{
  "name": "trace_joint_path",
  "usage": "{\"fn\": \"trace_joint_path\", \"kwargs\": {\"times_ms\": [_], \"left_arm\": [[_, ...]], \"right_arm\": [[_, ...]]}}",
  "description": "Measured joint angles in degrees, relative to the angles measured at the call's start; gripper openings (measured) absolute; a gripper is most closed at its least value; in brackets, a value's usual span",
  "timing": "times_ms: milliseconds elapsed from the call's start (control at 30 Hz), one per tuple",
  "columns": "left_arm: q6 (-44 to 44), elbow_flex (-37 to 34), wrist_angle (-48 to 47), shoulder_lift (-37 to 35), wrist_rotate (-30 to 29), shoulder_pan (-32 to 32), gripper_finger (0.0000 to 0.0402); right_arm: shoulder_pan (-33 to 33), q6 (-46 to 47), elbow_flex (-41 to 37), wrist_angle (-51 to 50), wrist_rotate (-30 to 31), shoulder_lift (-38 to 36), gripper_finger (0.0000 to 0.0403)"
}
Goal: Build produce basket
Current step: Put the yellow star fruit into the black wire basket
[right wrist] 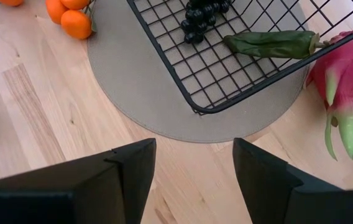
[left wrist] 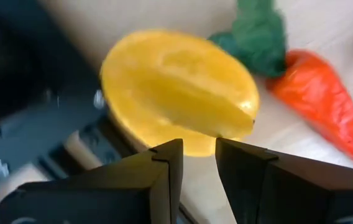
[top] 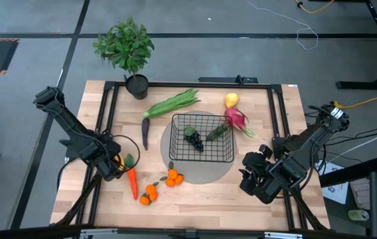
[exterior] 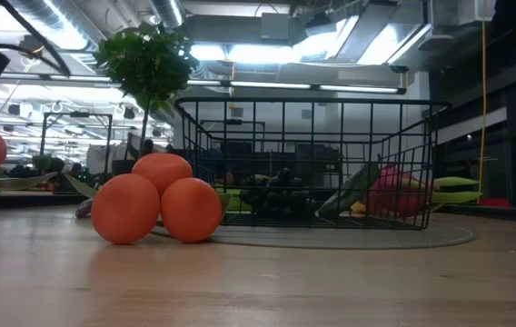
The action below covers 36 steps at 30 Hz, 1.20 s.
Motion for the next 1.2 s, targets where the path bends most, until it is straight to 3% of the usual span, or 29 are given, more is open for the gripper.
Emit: {"fn": "trace_joint_path", "kwargs": {"times_ms": [367, 767, 933, 1200], "left_arm": [[22.7, 0.0, 0.16, 0.37, -10.55, 1.1, 0.0085], [50.56, 0.0, 5.66, 6.74, -23.03, 2.96, 0.0085], [54.57, 0.0, 7.13, 8.75, -23.72, 5.42, 0.0085], [69.78, 0.0, 11.61, 10.38, -27.59, 8.08, 0.0085]], "right_arm": [[-0.01, -0.02, 0.0, 0.0, 0.42, 0.0, 0.0204], [0.0, -0.02, 0.0, -0.02, 0.48, 0.0, 0.0204], [0.0, -0.02, 0.0, -0.02, 0.48, 0.0, 0.0204], [-0.01, -0.24, 0.0, -0.02, 1.42, 0.0, 0.0204]]}}
